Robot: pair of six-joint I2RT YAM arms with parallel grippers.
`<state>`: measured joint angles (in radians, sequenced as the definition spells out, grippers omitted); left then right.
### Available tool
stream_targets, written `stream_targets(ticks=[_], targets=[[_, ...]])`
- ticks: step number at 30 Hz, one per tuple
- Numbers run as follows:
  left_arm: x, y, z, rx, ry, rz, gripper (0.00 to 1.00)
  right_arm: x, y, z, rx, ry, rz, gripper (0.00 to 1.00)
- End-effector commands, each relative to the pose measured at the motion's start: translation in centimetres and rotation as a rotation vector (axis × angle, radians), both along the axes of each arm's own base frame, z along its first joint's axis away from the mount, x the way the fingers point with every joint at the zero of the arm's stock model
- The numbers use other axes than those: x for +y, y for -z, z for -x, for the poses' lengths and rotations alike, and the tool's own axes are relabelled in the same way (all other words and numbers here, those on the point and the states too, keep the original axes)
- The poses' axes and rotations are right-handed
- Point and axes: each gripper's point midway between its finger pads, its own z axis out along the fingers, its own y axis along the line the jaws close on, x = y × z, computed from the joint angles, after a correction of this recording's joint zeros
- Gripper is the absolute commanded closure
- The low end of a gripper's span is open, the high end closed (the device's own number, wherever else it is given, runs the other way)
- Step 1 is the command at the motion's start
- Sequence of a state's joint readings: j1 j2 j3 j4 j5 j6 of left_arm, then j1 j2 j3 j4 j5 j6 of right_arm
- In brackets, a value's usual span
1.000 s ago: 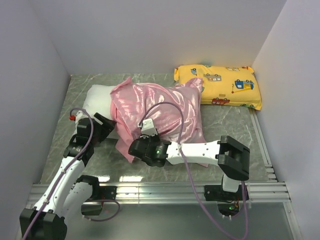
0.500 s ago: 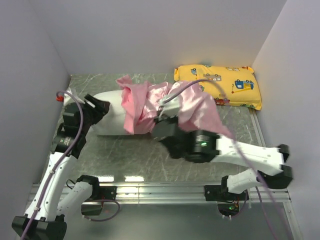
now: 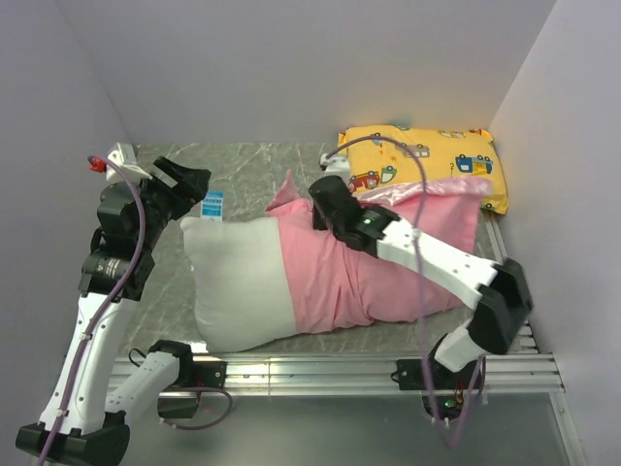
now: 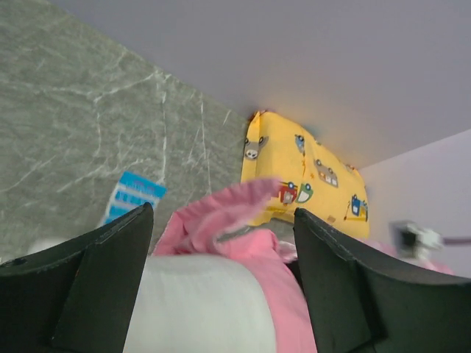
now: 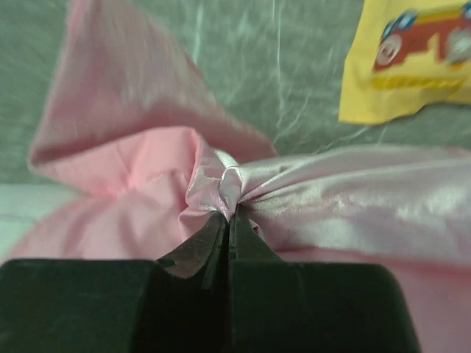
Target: Remove the pillowcase from the pillow
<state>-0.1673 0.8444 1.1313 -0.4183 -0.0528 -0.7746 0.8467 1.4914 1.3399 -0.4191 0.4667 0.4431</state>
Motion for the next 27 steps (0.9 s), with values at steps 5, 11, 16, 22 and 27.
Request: stream_targets(ticks=[5,11,16,22,27], targets=[[-2.1,5.7,1.8,0.127,0.090,0.033,0.17,1.5,5.2,-5.1,0.104,0.013,-0.107,1.00],[-5.2,11.7,3.2,0.262,0.189,0.024,0.15,1.1,3.2,-8.9,0.081,0.040,-0.105,1.00],[-8.7,16.2,2.7,0.383,0.250,-0.132,0.02,1.7,2.2,-9.2,0.076,0.021,-0.111,1.00],[-10.1,22.9,0.9,0.531,0.239,-0.267,0.11,0.9,1.1,-8.3,0.068,0.002,-0.082,0.96],[-8.9,24.4,-1.0,0.552,0.173,-0.323,0.99,-1.6,-3.2,-6.6,0.012,0.010,-0.051,0.42]])
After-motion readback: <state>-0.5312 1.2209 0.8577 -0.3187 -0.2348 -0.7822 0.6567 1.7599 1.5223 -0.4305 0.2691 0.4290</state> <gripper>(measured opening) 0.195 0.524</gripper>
